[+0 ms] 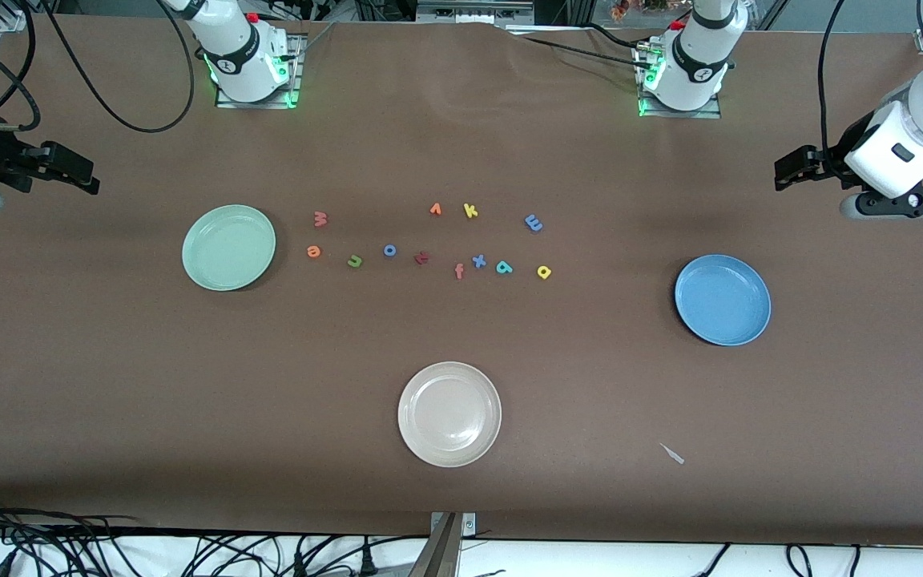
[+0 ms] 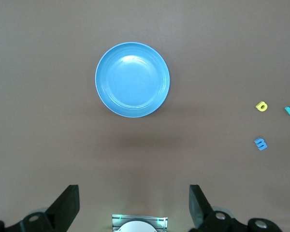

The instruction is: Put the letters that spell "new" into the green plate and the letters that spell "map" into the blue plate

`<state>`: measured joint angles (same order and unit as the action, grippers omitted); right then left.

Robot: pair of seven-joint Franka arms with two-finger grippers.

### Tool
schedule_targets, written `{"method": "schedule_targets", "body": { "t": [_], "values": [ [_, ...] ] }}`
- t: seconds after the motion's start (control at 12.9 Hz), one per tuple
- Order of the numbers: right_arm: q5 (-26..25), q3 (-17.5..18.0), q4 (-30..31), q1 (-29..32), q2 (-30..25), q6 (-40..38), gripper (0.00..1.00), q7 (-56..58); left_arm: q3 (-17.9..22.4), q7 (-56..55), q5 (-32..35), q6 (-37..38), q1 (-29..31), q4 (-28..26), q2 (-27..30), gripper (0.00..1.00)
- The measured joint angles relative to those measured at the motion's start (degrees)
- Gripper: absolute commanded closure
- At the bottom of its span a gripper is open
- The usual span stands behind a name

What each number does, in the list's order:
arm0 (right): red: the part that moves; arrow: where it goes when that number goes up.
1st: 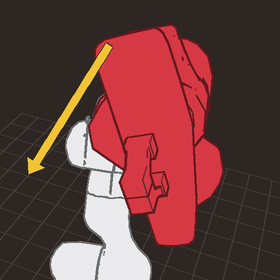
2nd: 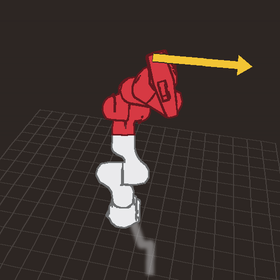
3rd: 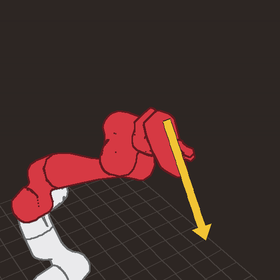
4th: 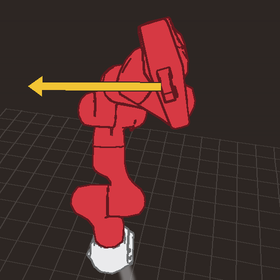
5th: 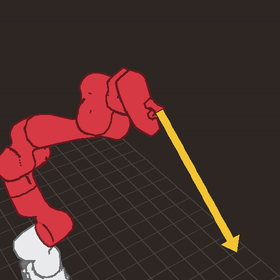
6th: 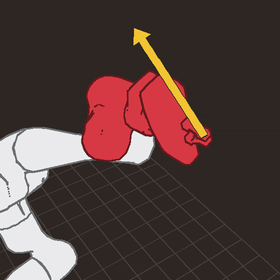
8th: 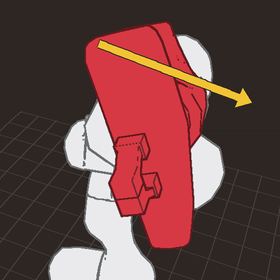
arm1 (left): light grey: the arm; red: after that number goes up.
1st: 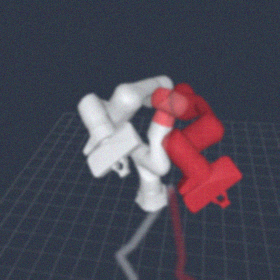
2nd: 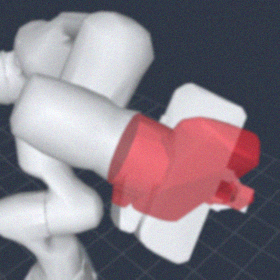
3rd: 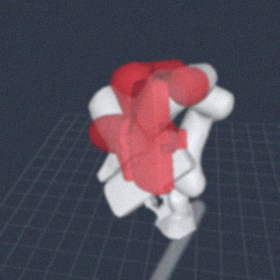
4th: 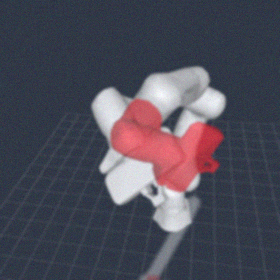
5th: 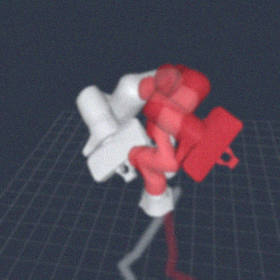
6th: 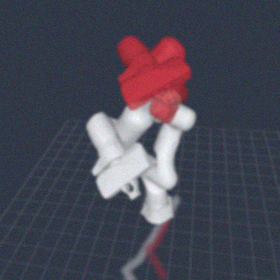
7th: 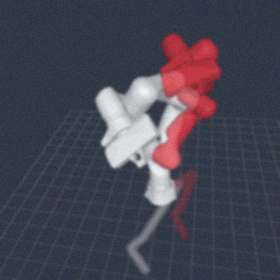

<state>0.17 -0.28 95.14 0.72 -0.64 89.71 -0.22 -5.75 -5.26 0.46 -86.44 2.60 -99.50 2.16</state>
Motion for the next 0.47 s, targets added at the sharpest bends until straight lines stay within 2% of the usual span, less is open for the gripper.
{"method": "schedule_targets", "body": {
  "t": [0.47],
  "values": [
    [0.0, -0.83, 0.0, 0.91, 0.88, -0.53, 0.0, 0.16, 0.0, 0.0, 0.0, 0.0, 0.0, 0.0, 0.0, 0.0]
  ]
}}
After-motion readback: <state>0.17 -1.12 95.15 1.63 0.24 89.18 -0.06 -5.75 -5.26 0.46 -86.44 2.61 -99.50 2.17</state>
